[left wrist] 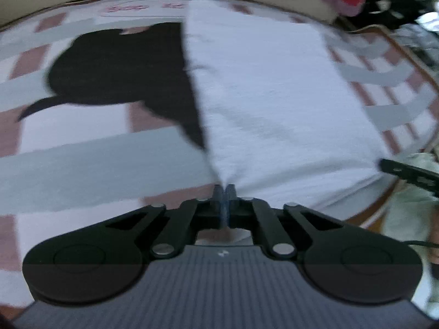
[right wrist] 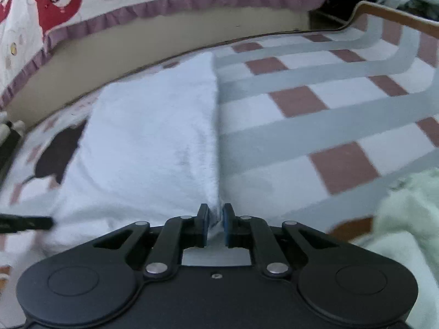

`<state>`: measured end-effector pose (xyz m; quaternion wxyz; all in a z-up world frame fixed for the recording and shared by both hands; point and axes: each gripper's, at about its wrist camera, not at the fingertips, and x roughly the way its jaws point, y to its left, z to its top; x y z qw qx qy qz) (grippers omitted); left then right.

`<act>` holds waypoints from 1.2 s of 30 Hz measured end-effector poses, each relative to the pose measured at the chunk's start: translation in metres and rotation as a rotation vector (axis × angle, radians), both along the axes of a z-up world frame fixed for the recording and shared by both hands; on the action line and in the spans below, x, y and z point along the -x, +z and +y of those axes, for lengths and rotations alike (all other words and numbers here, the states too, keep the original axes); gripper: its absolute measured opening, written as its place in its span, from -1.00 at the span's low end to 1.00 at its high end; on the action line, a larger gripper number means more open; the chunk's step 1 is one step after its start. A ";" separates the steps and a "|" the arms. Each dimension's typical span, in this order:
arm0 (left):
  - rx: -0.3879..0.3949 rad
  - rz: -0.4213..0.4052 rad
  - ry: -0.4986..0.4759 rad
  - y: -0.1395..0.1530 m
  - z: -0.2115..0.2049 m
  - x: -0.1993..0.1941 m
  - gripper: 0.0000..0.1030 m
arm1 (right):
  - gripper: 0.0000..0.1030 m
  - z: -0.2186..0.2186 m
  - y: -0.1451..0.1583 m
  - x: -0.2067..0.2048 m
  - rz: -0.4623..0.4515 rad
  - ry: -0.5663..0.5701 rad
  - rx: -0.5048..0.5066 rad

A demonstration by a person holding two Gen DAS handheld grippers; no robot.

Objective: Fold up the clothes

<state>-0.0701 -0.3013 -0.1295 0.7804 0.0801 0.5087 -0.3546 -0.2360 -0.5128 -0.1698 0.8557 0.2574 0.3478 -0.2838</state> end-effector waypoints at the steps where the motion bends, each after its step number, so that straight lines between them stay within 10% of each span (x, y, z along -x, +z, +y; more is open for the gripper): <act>1: -0.012 0.001 0.014 -0.002 0.003 -0.002 -1.00 | -0.82 0.000 -0.001 0.004 -0.005 -0.018 0.010; 5: 0.143 0.159 0.069 0.002 0.020 -0.016 -0.94 | -0.65 0.000 0.001 0.010 -0.014 -0.048 0.006; 7: 0.204 0.193 0.067 0.004 0.020 -0.017 -0.81 | -0.15 0.002 0.003 0.016 -0.018 -0.062 -0.021; 9: 0.234 0.235 0.050 0.001 0.014 -0.015 -0.03 | -0.09 0.000 0.000 0.024 -0.063 -0.060 -0.104; 11: 0.237 0.253 0.038 -0.003 0.006 -0.011 0.20 | -0.01 -0.001 -0.003 0.031 -0.109 -0.057 -0.188; 22: 0.222 0.095 -0.094 0.003 -0.012 0.020 0.36 | 0.16 0.016 -0.031 0.007 -0.343 -0.039 -0.416; 27: 0.210 0.024 -0.147 0.020 -0.010 0.028 0.36 | -0.67 0.006 -0.024 -0.009 -0.401 -0.019 -0.432; 36: 0.175 -0.027 -0.221 0.030 -0.028 0.040 0.36 | -0.83 0.000 0.002 -0.013 -0.408 0.041 -0.368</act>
